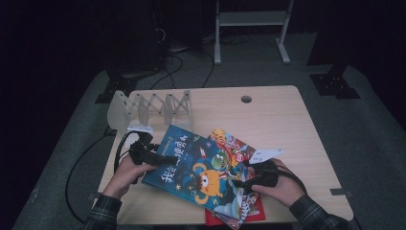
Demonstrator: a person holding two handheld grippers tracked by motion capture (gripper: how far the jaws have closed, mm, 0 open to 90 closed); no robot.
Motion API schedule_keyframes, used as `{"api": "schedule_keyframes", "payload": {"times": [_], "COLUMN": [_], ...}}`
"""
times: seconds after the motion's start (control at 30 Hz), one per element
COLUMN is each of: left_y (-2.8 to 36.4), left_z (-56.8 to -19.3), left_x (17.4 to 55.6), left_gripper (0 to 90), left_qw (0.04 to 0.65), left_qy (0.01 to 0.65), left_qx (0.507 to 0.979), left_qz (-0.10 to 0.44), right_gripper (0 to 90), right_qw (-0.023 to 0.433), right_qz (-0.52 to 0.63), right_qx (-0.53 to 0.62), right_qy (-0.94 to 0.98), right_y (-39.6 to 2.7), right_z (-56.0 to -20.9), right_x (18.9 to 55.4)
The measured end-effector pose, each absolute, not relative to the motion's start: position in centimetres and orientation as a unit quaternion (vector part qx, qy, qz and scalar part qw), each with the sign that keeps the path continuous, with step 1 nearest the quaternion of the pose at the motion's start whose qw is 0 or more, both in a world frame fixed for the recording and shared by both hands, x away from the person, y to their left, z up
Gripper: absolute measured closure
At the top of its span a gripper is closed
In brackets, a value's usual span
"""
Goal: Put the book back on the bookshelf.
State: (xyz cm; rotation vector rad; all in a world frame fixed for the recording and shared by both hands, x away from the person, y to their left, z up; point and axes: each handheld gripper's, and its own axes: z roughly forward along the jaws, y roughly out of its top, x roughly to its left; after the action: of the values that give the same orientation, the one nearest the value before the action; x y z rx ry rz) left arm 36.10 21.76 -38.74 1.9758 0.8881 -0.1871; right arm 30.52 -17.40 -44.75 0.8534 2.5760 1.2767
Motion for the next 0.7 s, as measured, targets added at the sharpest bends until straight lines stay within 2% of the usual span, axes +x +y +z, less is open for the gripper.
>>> {"api": "schedule_keyframes", "payload": {"times": [0.7], "left_y": [21.8], "left_z": [-34.1], "left_x": [35.5], "left_gripper": [2.0], "left_qw": [0.494], "left_qy": [0.331], "left_qx": [0.803], "left_qz": [-0.048], "right_gripper": [10.8], "right_qw": [0.050], "right_qz": [0.443], "right_qx": [0.284], "right_qy": [0.849], "right_y": [-16.1], "right_z": [-44.6], "right_x": [30.8]}}
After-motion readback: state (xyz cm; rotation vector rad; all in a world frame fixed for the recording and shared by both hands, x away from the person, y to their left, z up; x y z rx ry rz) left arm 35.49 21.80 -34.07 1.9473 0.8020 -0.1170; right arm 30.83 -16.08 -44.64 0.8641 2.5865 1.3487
